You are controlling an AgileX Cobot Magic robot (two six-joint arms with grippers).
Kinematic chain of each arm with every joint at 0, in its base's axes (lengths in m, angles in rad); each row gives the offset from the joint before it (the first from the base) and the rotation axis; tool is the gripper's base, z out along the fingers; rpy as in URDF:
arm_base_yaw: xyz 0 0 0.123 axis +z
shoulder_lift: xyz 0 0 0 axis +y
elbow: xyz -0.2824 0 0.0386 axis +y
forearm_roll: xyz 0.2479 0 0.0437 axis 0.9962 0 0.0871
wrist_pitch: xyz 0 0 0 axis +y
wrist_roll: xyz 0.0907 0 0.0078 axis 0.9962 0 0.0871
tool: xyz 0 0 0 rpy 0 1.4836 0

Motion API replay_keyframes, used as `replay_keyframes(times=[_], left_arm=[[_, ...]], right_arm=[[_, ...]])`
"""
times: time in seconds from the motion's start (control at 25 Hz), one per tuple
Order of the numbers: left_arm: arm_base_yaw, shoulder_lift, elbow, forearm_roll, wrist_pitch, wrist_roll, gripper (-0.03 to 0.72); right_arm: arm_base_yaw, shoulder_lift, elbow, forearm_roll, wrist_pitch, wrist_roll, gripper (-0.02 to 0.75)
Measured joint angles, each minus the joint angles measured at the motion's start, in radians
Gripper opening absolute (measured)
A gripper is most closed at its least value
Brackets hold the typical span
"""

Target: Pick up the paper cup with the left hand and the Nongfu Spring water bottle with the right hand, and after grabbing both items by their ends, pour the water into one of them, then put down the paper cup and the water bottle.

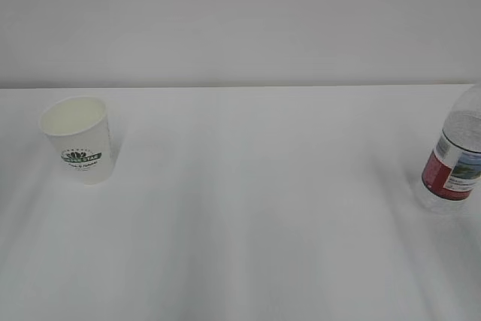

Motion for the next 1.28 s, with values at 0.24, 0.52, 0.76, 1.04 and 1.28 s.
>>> replay_keyframes(times=[0.24,0.52,0.76,1.04,1.28], left_arm=[[0.0,0.013,0.109,-0.055,-0.178,0.0,0.579],[-0.097,0.092,0.242,-0.102,-0.415,0.0,0.579],[-0.199,0.192,0.297,-0.102,-0.492,0.0,0.573],[-0.205,0.233,0.372,-0.104,-0.648,-0.011,0.519],[-0.205,0.321,0.503,-0.104,-0.834,-0.051,0.51]], right_arm=[[0.0,0.049,0.085,0.009,-0.135,0.014,0.589],[0.0,0.054,0.214,0.033,-0.304,0.074,0.588],[0.0,0.054,0.313,0.041,-0.391,0.103,0.588],[0.0,0.092,0.404,0.043,-0.449,0.13,0.588],[0.0,0.213,0.455,0.02,-0.55,0.136,0.587]])
